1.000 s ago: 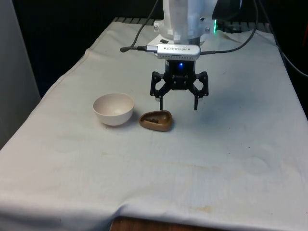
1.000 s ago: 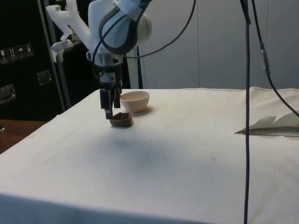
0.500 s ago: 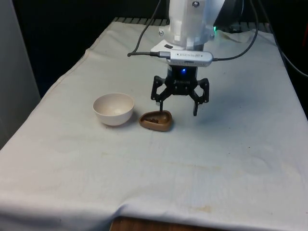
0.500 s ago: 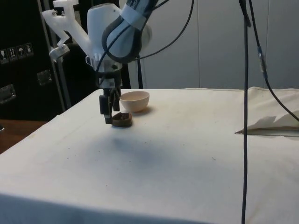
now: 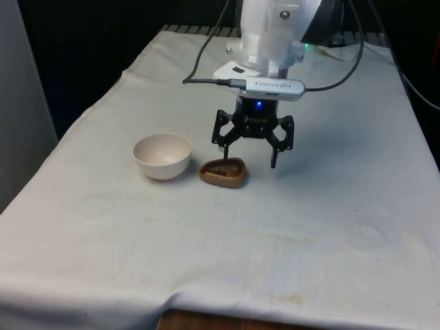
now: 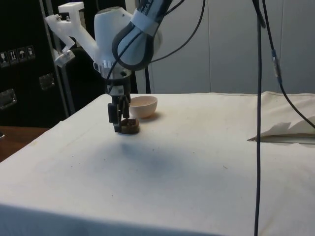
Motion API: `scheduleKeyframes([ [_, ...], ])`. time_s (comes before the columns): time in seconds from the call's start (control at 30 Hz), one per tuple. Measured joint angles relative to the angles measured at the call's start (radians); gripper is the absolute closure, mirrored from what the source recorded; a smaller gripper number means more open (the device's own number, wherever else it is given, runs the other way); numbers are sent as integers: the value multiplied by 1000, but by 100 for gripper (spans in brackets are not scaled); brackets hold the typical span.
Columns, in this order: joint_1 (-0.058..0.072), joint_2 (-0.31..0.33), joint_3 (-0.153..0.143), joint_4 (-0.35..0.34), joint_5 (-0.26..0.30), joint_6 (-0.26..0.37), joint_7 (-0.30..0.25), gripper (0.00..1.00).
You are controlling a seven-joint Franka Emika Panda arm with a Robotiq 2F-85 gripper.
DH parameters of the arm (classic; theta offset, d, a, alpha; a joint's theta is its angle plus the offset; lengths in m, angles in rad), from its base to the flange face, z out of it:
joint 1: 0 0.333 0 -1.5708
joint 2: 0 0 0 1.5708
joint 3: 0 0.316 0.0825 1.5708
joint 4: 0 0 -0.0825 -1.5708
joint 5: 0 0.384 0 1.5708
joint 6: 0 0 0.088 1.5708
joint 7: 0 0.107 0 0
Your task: Pour the coffee beans from the cup into the bowl.
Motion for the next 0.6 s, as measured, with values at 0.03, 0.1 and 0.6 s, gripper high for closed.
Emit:
scheduleKeyframes([
  [0.03,0,1,0,1,-2,0,2,0],
  [0.1,0,1,0,1,-3,0,3,0],
  [0.6,-4,39,-5,17,-3,10,4,0],
])
